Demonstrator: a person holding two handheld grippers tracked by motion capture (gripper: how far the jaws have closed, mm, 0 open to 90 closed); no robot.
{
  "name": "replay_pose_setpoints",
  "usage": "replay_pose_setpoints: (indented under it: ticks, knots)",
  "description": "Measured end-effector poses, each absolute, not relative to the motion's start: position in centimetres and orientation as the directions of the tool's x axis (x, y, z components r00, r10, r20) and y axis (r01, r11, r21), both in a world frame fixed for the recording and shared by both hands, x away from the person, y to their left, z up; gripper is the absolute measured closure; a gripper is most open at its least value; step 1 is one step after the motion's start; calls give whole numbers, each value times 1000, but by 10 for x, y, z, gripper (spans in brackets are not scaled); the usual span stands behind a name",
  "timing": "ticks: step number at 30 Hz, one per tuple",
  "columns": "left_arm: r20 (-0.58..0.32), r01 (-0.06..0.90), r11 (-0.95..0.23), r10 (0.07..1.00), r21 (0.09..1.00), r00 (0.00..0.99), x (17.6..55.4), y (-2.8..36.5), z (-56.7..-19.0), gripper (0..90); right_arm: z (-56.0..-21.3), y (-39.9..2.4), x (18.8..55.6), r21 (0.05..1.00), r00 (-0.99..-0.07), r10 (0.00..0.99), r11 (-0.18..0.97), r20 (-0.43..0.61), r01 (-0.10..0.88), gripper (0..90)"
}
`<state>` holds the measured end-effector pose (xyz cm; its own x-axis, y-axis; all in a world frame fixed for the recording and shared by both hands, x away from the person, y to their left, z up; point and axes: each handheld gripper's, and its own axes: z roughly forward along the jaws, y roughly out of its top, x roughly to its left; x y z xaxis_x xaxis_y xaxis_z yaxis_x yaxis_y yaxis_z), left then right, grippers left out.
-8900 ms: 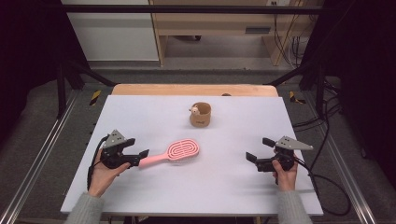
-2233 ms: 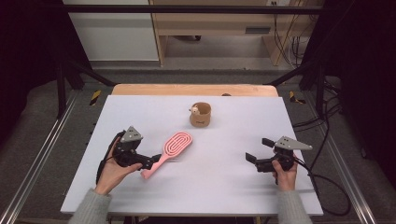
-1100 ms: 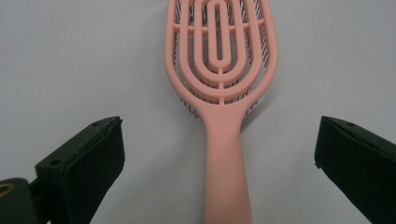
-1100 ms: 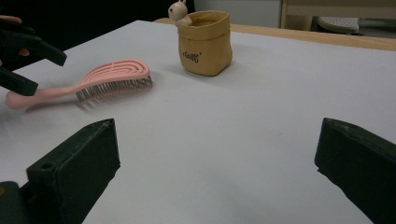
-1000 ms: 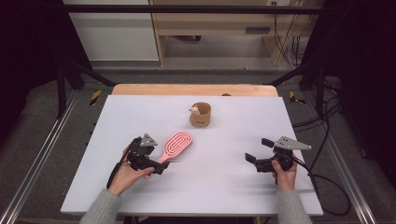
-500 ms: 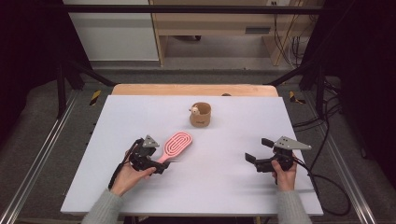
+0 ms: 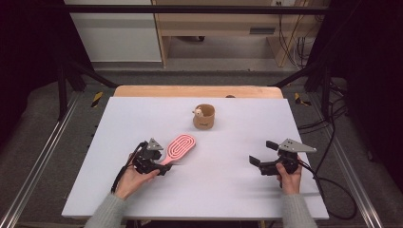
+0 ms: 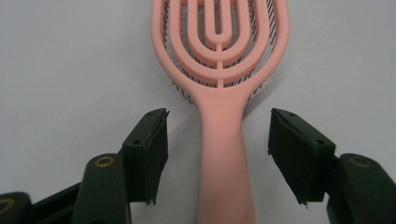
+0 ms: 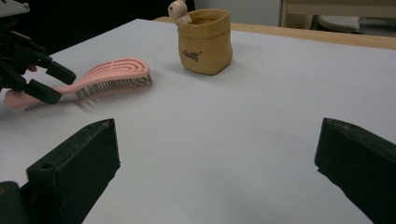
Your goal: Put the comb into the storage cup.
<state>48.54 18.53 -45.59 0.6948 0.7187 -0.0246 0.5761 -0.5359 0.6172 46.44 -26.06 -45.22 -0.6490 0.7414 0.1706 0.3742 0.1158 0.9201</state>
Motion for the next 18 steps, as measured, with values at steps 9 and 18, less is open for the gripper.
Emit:
replay_pose_setpoints:
  ticks: [9,18]
  knots:
    - [-31,587,-542,718,602,695,487,183,-458,502,-452,-261,464,920,-650,741,118,170,375,4]
    - [-21,593,-548,724,589,690,488,180,-460,564,-452,-261,464,920,-649,742,117,170,375,4]
